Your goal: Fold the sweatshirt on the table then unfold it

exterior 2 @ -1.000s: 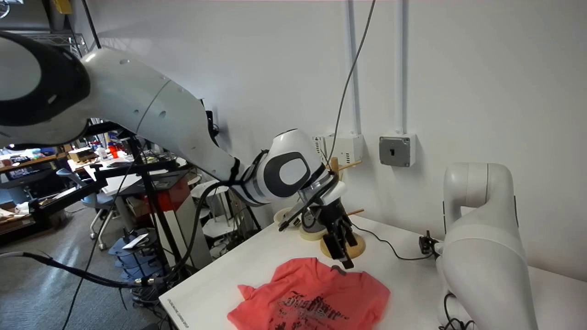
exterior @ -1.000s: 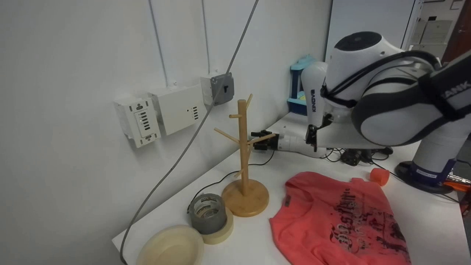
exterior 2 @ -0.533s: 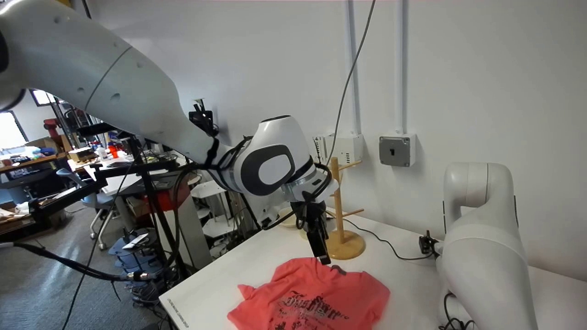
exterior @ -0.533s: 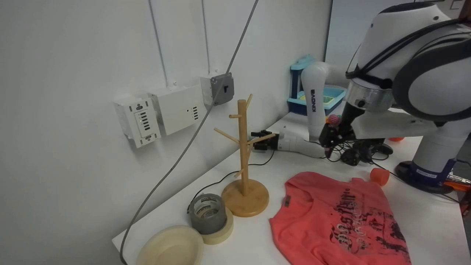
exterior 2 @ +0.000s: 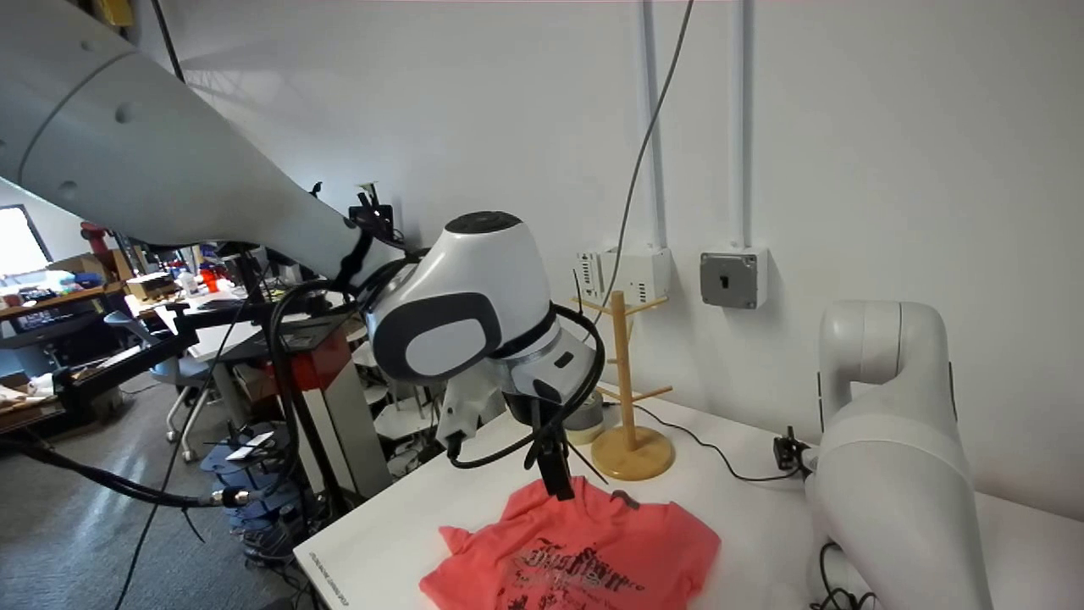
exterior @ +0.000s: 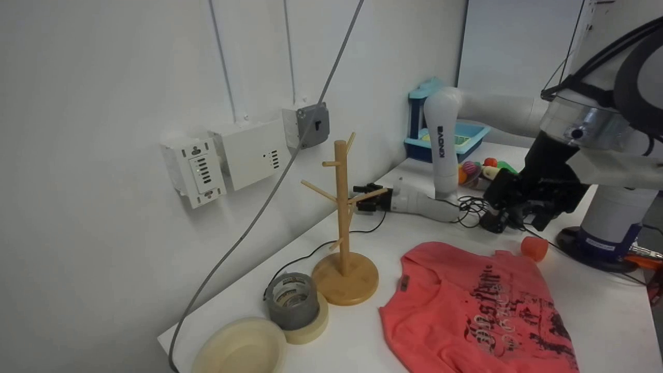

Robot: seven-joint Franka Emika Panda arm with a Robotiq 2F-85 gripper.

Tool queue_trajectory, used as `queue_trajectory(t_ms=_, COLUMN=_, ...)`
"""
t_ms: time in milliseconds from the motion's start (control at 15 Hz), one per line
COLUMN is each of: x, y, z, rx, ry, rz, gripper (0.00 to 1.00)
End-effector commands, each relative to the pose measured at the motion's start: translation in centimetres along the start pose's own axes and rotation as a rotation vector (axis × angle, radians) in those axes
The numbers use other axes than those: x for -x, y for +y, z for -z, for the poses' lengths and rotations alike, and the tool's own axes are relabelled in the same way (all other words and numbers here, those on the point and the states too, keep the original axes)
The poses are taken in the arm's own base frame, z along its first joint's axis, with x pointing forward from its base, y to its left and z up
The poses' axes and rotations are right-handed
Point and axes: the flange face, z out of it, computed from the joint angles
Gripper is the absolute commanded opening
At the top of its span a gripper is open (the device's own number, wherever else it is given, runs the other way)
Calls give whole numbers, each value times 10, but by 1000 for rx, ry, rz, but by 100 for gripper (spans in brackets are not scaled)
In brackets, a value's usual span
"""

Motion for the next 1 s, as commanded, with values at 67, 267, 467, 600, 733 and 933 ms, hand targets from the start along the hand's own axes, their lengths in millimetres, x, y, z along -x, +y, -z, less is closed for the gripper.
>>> queue_trajectory(t_ms=67, x=32, y=11, z=17, rx=-115, ry=-19, rz=16, gripper=100)
queue_trajectory(t_ms=267, x=28, y=3, z=9, rx=-100, ry=-38, rz=8, gripper=100)
queue_trajectory(t_ms=467, x=33, y=5, z=12, rx=-106, ry=-40, rz=9, gripper=100)
queue_trajectory(t_ms=600, x=33, y=5, z=12, rx=-106, ry=-40, rz=10, gripper=100)
queue_trajectory(t_ms=733, x=33, y=6, z=12, rx=-106, ry=-40, rz=9, gripper=100)
queue_trajectory(t_ms=933, x=33, y=6, z=12, rx=-106, ry=-40, rz=9, gripper=100)
